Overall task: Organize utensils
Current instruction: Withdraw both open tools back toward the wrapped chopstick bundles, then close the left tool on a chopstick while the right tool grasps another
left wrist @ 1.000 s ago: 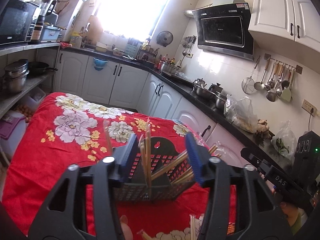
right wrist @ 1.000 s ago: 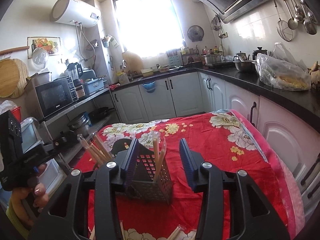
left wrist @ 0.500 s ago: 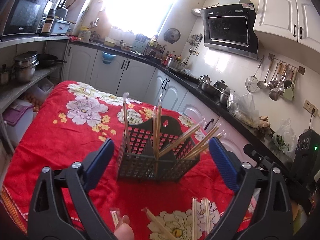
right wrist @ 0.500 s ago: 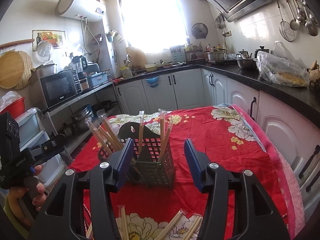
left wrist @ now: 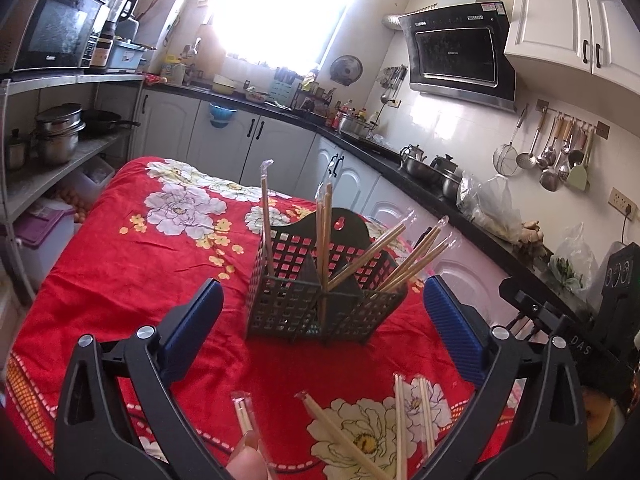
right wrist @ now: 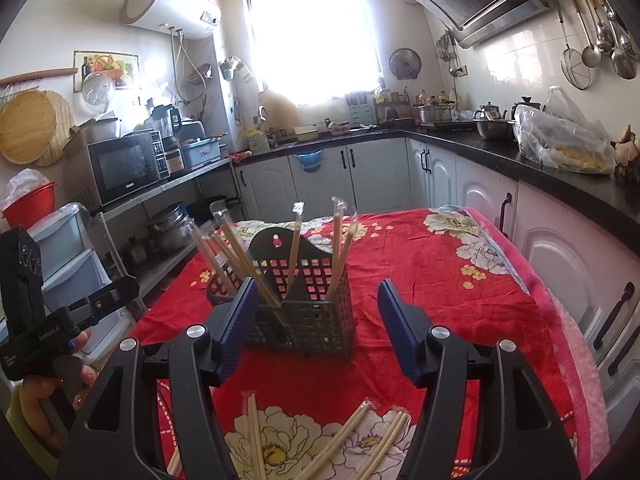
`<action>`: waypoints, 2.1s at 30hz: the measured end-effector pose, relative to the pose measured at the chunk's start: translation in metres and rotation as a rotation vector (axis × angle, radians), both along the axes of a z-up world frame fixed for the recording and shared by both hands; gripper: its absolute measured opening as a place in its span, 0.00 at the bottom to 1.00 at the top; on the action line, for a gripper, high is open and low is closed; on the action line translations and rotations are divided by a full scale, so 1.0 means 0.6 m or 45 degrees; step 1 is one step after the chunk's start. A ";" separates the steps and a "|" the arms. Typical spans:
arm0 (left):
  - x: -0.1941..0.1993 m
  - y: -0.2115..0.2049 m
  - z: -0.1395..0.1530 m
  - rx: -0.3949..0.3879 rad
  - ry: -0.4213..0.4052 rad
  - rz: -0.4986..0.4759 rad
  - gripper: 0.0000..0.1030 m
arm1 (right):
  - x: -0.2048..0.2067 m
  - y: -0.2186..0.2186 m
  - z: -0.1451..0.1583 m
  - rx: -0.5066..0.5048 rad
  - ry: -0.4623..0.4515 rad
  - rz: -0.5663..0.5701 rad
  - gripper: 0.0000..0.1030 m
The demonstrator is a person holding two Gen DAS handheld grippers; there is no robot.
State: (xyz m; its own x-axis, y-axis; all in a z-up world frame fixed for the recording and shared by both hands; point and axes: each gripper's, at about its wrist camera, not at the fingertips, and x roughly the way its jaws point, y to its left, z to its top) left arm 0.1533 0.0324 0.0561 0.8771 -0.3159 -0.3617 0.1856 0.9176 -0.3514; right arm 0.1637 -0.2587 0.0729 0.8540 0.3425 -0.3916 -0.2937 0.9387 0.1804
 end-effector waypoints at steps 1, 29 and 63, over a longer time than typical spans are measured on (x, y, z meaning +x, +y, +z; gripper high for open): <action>-0.002 0.000 -0.001 0.002 0.002 0.002 0.90 | -0.002 0.003 -0.003 -0.005 0.003 0.005 0.59; -0.032 0.027 -0.081 0.050 0.132 0.040 0.90 | -0.034 0.050 -0.090 -0.076 0.154 0.113 0.67; 0.045 0.003 -0.223 0.008 0.592 -0.069 0.53 | 0.057 0.026 -0.224 -0.031 0.615 0.104 0.67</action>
